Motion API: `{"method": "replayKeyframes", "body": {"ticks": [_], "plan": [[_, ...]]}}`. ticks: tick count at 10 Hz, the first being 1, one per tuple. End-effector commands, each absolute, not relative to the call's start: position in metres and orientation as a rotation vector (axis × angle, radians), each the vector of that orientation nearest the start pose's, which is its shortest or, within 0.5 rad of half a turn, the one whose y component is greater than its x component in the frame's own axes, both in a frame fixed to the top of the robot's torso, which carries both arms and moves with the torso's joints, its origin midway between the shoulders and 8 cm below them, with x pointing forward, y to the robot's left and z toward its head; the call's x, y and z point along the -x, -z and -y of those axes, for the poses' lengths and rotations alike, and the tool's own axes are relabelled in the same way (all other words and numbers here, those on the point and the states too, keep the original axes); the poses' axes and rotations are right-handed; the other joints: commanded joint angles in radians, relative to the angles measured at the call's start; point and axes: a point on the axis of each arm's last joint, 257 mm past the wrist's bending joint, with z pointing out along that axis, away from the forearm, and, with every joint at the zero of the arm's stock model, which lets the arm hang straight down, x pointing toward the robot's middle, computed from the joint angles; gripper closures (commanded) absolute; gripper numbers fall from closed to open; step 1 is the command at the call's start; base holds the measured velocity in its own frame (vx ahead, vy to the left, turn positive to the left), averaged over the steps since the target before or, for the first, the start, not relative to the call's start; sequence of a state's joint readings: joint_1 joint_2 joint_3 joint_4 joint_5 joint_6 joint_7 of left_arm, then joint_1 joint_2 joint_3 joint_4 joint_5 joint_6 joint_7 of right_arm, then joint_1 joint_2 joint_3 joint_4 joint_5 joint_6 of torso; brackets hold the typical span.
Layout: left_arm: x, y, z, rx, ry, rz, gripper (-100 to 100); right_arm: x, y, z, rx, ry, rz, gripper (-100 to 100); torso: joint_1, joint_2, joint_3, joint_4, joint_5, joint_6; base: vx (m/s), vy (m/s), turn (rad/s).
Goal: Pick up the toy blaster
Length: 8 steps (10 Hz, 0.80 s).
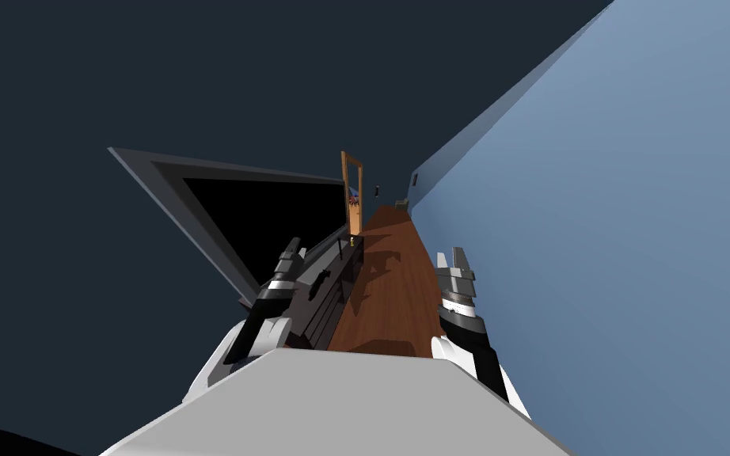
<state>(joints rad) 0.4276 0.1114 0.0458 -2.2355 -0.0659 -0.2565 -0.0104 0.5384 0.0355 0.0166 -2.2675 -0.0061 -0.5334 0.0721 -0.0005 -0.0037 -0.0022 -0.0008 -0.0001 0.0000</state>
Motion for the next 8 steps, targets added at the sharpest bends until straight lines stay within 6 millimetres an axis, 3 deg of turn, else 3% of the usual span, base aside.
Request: {"method": "replayKeyframes", "body": {"ticks": [1, 8], "plan": [[-0.403, 0.026, -0.290, 0.746, 1.161, -0.897, -100, -0.338, -0.013, 0.282, -0.672, -1.237, -0.605, 0, 0.000, 0.000, 0.000, 0.000, 0.000, 0.000, 0.047, -0.009, 0.048], [-0.435, 0.053, -0.304, 0.929, 1.211, -0.936, -100, -0.338, -0.013, 0.282, -0.672, -1.237, -0.605, 0, 0.000, 0.001, 0.001, 0.000, 0.000, 0.000, 0.042, -0.016, 0.046]]}}
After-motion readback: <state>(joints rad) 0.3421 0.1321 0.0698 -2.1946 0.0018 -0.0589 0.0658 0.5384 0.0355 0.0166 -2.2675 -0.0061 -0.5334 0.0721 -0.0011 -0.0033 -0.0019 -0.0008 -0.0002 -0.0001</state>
